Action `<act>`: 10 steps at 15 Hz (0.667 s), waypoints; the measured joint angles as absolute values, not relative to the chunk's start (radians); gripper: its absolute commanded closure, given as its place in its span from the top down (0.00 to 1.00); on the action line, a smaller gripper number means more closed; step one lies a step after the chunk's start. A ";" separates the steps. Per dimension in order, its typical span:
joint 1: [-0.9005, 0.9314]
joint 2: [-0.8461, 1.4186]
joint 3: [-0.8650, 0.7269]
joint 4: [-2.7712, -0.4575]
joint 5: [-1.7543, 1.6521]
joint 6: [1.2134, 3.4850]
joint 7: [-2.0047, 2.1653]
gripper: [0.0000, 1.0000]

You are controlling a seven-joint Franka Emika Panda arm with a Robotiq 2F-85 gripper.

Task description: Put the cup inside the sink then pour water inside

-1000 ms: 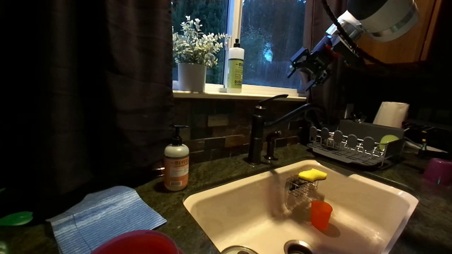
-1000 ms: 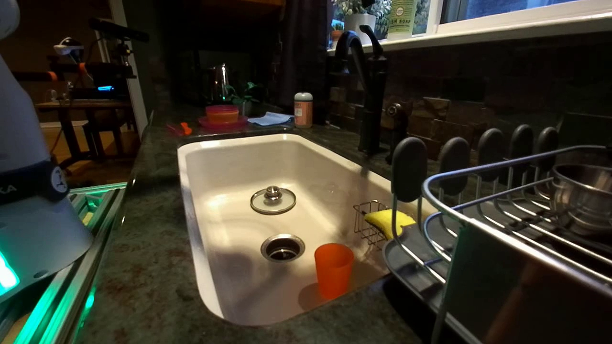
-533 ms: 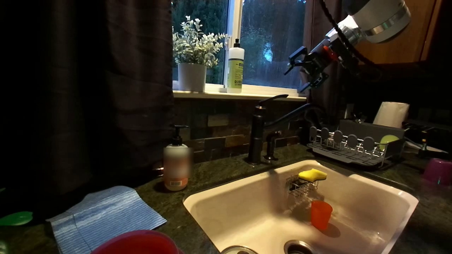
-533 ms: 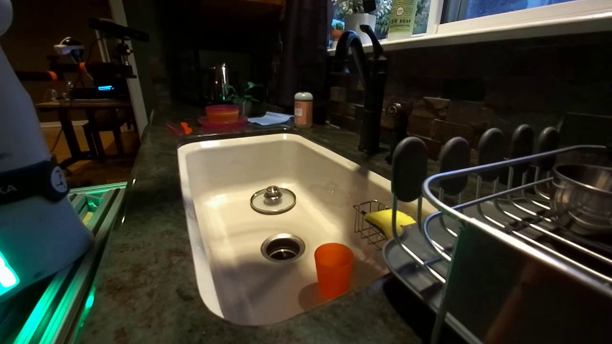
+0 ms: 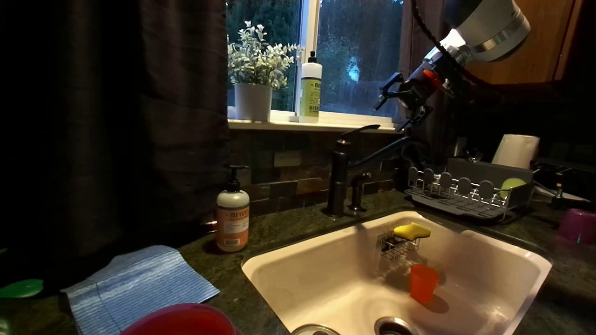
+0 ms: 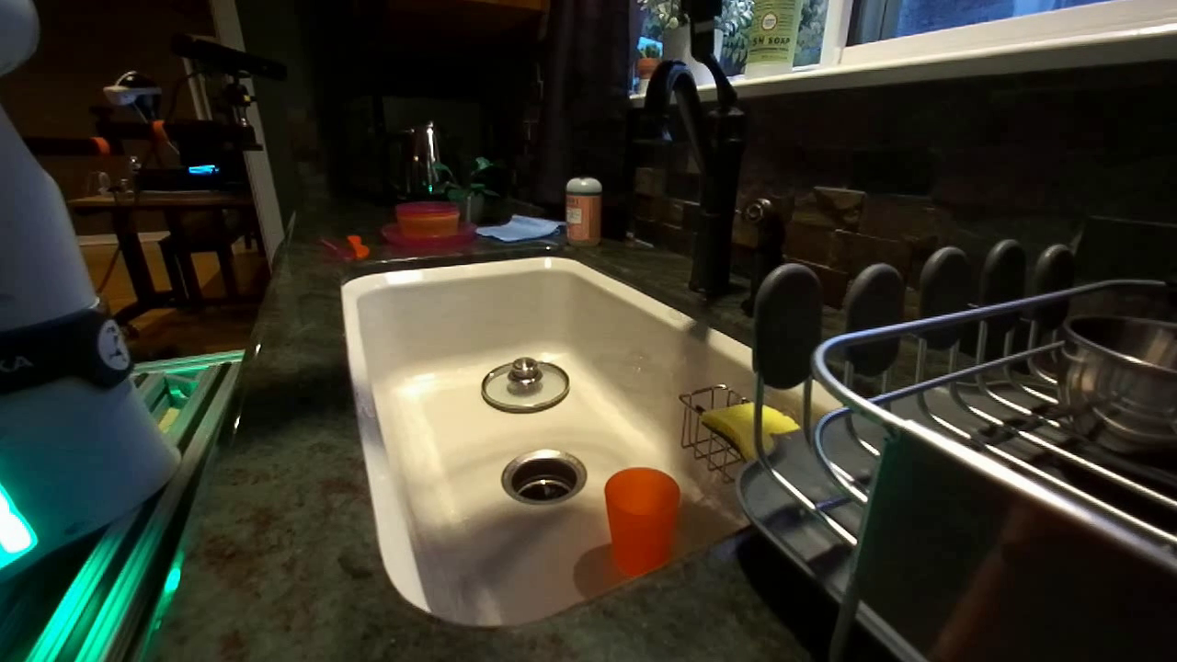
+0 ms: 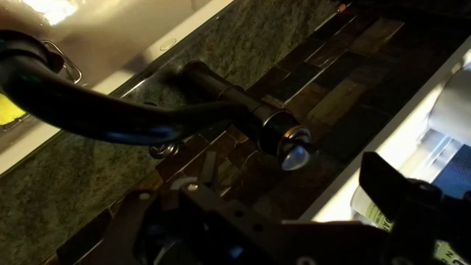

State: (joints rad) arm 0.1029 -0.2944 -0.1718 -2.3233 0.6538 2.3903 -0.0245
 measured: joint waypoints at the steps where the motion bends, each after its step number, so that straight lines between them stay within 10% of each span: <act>1: 0.097 -0.286 -0.167 -2.317 0.654 2.386 -0.024 0.62; 7: 0.077 -0.244 -0.143 -2.283 0.654 2.384 -0.023 0.14; 9: 0.072 -0.234 -0.137 -2.275 0.655 2.384 -0.023 0.51; 10: 0.070 -0.231 -0.136 -2.271 0.657 2.384 -0.023 0.53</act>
